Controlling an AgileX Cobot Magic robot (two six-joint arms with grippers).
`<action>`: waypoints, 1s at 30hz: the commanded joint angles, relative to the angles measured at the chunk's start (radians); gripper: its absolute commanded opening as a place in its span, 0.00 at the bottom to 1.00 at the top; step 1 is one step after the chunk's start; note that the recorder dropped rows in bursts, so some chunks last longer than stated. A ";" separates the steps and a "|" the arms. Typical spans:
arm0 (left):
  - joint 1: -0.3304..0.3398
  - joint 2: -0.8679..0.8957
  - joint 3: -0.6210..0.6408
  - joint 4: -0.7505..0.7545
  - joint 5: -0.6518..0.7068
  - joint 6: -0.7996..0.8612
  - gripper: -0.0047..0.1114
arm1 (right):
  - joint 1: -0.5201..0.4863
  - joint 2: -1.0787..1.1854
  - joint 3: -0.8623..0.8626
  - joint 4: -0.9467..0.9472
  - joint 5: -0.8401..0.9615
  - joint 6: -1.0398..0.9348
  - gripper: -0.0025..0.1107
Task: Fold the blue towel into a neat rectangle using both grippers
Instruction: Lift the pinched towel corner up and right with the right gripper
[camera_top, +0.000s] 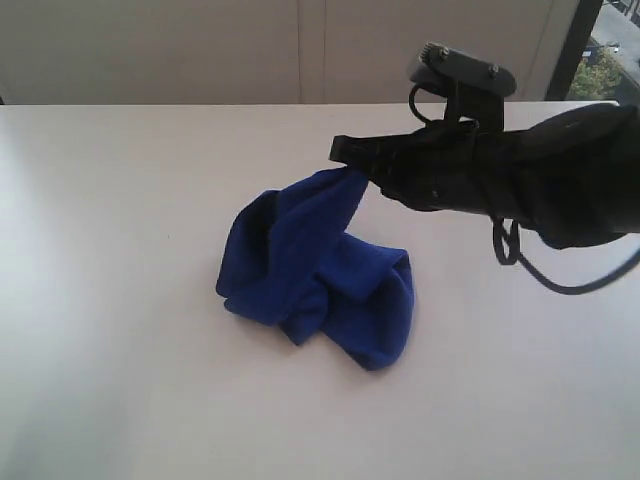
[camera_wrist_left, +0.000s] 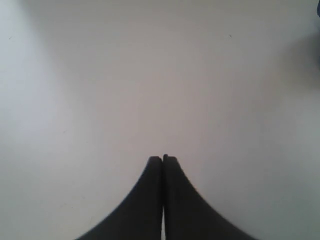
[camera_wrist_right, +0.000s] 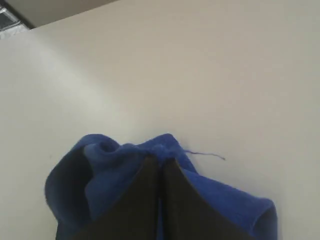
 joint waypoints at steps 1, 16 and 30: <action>0.002 -0.005 0.006 -0.003 -0.004 0.000 0.04 | -0.013 -0.076 -0.005 -0.015 0.130 -0.250 0.02; 0.002 -0.005 0.006 -0.003 -0.004 0.000 0.04 | -0.208 -0.099 -0.051 -0.797 0.560 0.148 0.02; 0.002 -0.005 0.006 0.045 -0.013 0.140 0.04 | -0.213 -0.099 -0.064 -0.825 0.559 0.257 0.02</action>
